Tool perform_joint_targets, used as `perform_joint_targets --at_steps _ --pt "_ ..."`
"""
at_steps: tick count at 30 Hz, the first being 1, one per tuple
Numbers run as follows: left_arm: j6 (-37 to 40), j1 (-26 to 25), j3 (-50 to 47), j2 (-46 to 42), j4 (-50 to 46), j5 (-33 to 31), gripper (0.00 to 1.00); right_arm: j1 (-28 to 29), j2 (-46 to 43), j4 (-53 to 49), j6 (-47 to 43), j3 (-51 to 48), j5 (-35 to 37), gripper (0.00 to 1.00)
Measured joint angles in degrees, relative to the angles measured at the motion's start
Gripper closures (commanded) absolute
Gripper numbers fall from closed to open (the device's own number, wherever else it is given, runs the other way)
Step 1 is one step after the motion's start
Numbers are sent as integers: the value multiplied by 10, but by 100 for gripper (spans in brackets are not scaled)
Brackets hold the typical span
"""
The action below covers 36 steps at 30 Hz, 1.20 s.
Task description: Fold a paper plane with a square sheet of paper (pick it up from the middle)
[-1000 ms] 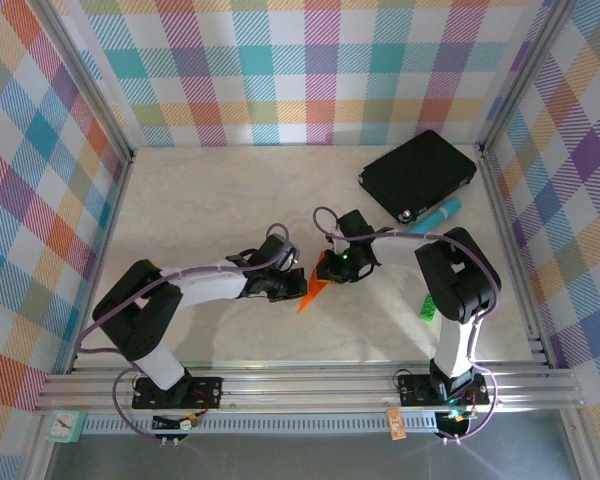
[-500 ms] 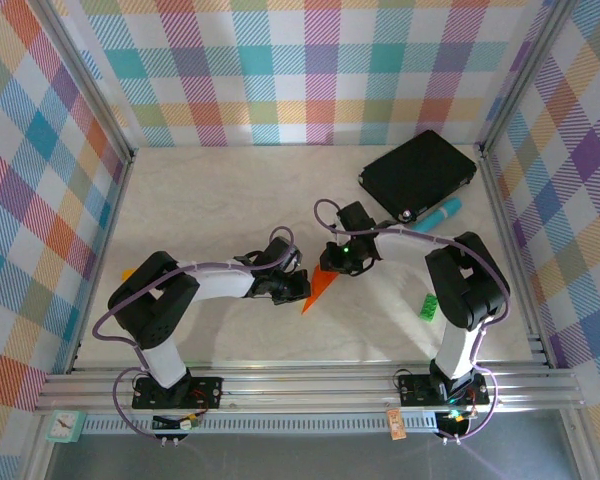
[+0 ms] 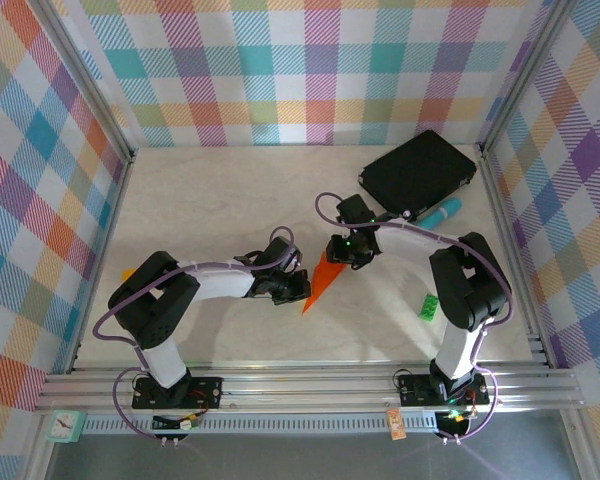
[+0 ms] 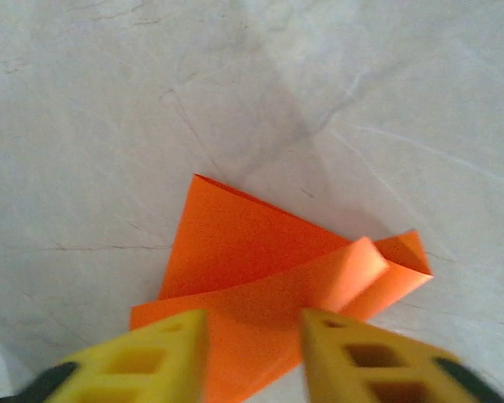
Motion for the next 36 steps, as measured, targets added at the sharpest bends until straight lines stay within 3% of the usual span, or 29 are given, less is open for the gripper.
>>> perform_joint_targets --at_steps 4,10,28,36 --pt "0 0 0 0 0 1 100 0 -16 -13 0 0 21 38" --pt "0 0 0 0 0 1 100 0 -16 -36 2 2 33 37" --pt "0 0 1 -1 0 1 100 -3 54 -68 30 40 22 50" --pt "1 0 25 -34 -21 -10 100 -3 55 -70 34 41 22 51"
